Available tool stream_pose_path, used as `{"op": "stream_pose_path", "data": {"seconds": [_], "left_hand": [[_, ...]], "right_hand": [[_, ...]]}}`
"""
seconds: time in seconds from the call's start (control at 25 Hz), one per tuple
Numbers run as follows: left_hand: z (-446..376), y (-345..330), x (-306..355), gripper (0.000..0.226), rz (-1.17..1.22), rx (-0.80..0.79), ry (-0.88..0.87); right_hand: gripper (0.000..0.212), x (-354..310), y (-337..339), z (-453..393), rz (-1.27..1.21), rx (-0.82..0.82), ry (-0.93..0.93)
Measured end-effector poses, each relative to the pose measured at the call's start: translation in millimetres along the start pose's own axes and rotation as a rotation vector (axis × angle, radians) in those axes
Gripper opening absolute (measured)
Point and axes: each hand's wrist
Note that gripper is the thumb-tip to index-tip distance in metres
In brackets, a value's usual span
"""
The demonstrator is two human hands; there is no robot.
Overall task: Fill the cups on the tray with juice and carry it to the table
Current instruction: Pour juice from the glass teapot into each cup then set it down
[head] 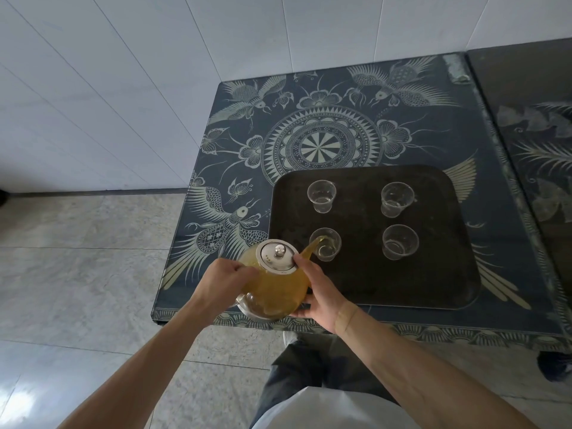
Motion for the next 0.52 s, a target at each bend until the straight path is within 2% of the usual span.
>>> {"op": "stream_pose_path", "data": {"seconds": [0.2, 0.52], "left_hand": [[1.1, 0.0, -2.3, 0.043, 0.002, 0.006, 0.007], [7.0, 4.1, -2.9, 0.032, -0.002, -0.004, 0.019]], "right_hand": [[0.069, 4.1, 1.4, -2.5, -0.007, -0.01, -0.026], [0.068, 6.7, -1.6, -3.6, 0.004, -0.028, -0.041]]}}
Point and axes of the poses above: each hand's wrist, its own z-axis away from the middle knuckle, its own y-axis out of the back of the hand, x = y × z, and after that the axes turned 13 degrees about z, right-handed
